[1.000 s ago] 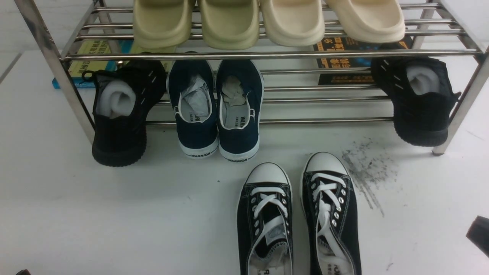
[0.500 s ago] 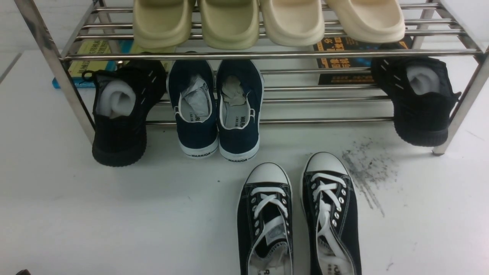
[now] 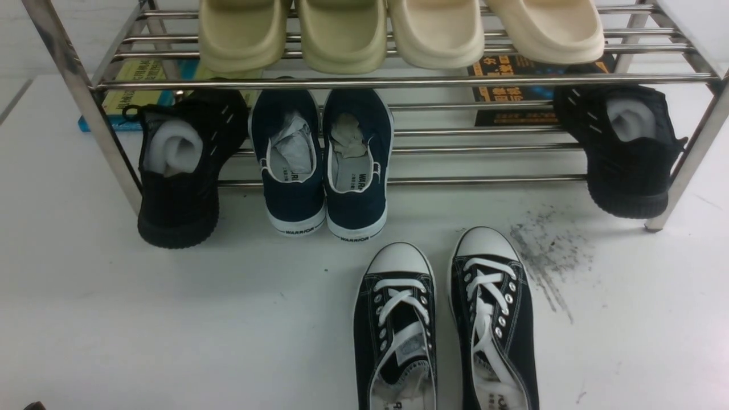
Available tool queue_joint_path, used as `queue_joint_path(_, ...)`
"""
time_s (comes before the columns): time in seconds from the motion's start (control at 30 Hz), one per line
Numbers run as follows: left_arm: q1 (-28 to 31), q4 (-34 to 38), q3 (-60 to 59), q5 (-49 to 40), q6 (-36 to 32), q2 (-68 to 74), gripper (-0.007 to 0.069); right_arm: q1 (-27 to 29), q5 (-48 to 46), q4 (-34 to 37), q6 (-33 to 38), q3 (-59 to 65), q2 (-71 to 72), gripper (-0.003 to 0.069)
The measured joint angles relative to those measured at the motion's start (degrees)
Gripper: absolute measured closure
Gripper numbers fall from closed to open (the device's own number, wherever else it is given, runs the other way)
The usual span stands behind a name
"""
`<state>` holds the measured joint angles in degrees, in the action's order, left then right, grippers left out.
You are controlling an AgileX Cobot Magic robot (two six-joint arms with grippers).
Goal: Take the shoes off the shelf with your hand on the white table.
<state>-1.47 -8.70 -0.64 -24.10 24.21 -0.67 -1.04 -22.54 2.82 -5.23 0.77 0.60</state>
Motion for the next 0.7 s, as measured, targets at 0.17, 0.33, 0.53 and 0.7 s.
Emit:
queue_joint_path(0.17, 0.0, 0.0, 0.0, 0.0, 0.0, 0.0, 0.0383, -3.01, 0.0, 0.0, 0.0, 0.0, 0.0, 0.0607)
queue_joint_path(0.33, 0.0, 0.0, 0.0, 0.0, 0.0, 0.0, 0.0383, -3.67, 0.0, 0.0, 0.0, 0.0, 0.0, 0.0601)
queue_joint_path(0.53, 0.0, 0.0, 0.0, 0.0, 0.0, 0.0, 0.0383, -3.67, 0.0, 0.0, 0.0, 0.0, 0.0, 0.0594)
queue_joint_path(0.7, 0.0, 0.0, 0.0, 0.0, 0.0, 0.0, 0.0383, -3.67, 0.0, 0.0, 0.0, 0.0, 0.0, 0.0585)
